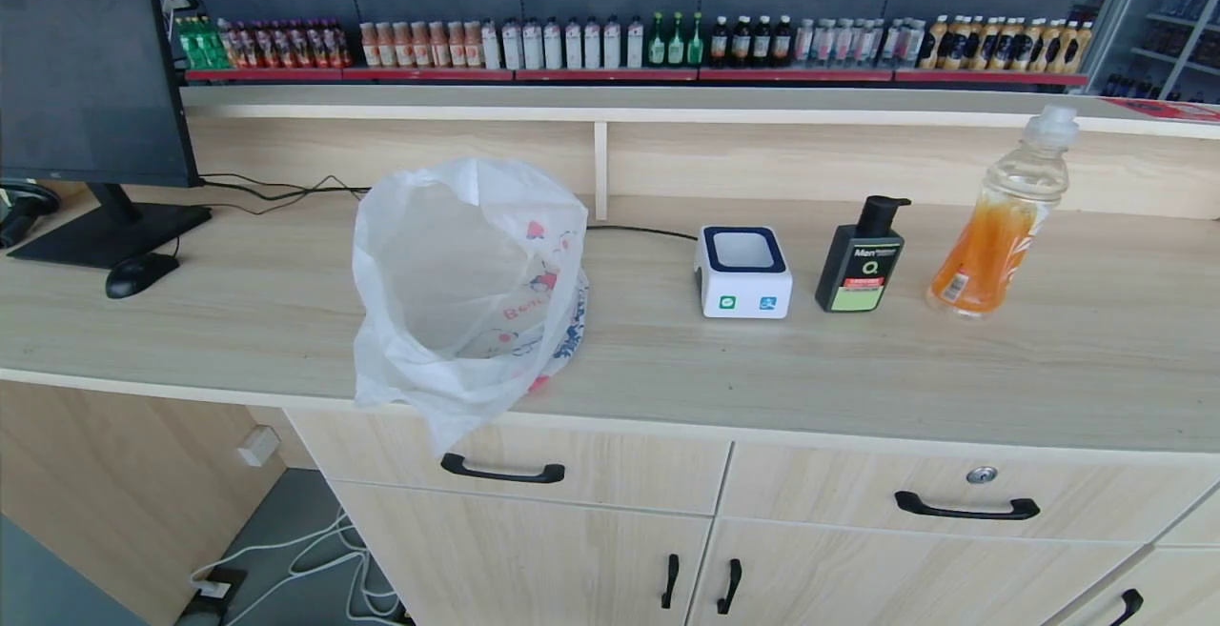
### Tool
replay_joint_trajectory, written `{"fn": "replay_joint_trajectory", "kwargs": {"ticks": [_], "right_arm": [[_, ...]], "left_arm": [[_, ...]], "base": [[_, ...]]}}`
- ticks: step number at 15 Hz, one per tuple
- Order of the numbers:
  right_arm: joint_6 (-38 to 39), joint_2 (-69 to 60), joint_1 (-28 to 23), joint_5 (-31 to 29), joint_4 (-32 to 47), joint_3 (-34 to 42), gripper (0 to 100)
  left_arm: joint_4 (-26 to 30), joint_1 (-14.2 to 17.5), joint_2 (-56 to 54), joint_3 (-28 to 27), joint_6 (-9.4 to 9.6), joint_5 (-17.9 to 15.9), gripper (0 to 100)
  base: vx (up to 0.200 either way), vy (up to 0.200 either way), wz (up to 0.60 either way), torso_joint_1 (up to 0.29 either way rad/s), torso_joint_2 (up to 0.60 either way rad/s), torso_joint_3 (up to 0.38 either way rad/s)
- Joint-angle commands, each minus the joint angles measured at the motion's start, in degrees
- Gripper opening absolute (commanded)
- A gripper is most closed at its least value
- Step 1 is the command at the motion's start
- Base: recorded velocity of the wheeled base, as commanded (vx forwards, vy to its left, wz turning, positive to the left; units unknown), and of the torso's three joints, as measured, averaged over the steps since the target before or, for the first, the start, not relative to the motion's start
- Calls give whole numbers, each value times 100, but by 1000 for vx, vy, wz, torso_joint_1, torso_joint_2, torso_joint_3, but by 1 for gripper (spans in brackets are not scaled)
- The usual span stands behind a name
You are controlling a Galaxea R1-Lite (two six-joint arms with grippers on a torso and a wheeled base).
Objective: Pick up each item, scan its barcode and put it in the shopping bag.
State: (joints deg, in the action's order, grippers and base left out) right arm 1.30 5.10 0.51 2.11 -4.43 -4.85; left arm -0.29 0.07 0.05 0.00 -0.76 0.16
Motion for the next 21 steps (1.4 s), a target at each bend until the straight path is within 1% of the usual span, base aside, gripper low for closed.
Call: {"fn": "replay_joint_trajectory", "kwargs": {"ticks": [1,2,3,4,5,6,7,12,14,17,21], "right_arm": [[45,2408,169,18,-1667,-675,100],[45,2839,186,18,-2221,-675,100],[-16,4333,195,18,-4207,-622,100],[-157,5151,195,106,-5235,-684,100],[-473,5836,186,475,-6061,-851,100],[-860,6399,116,967,-6624,-1106,100],[-1176,6759,89,1266,-6852,-1352,100],[-2126,7629,28,2399,-6861,-2072,100],[-2310,8086,-183,2725,-6852,-2442,100],[-2416,8666,-192,2900,-6870,-2714,100],[-2433,9317,-130,2909,-6896,-3153,100]], "left_arm": [[-6,1,4,0,-4,2,100],[-6,1,4,0,-4,2,100],[-6,1,4,0,-4,2,100],[-6,1,4,0,-4,2,100],[-6,1,4,0,-4,2,100],[3,1,4,0,-4,2,100],[3,1,4,0,-4,2,100],[3,1,4,0,-4,2,100],[3,1,4,0,-4,2,100],[-6,1,4,0,-4,2,100],[-6,1,4,0,-4,2,100]], "base": [[0,0,0,0,0,0],[0,0,0,0,0,0],[0,0,0,0,0,0],[0,0,0,0,0,0],[0,0,0,0,0,0],[0,0,0,0,0,0],[0,0,0,0,0,0],[0,0,0,0,0,0],[0,0,0,0,0,0],[0,0,0,0,0,0],[0,0,0,0,0,0]]}}
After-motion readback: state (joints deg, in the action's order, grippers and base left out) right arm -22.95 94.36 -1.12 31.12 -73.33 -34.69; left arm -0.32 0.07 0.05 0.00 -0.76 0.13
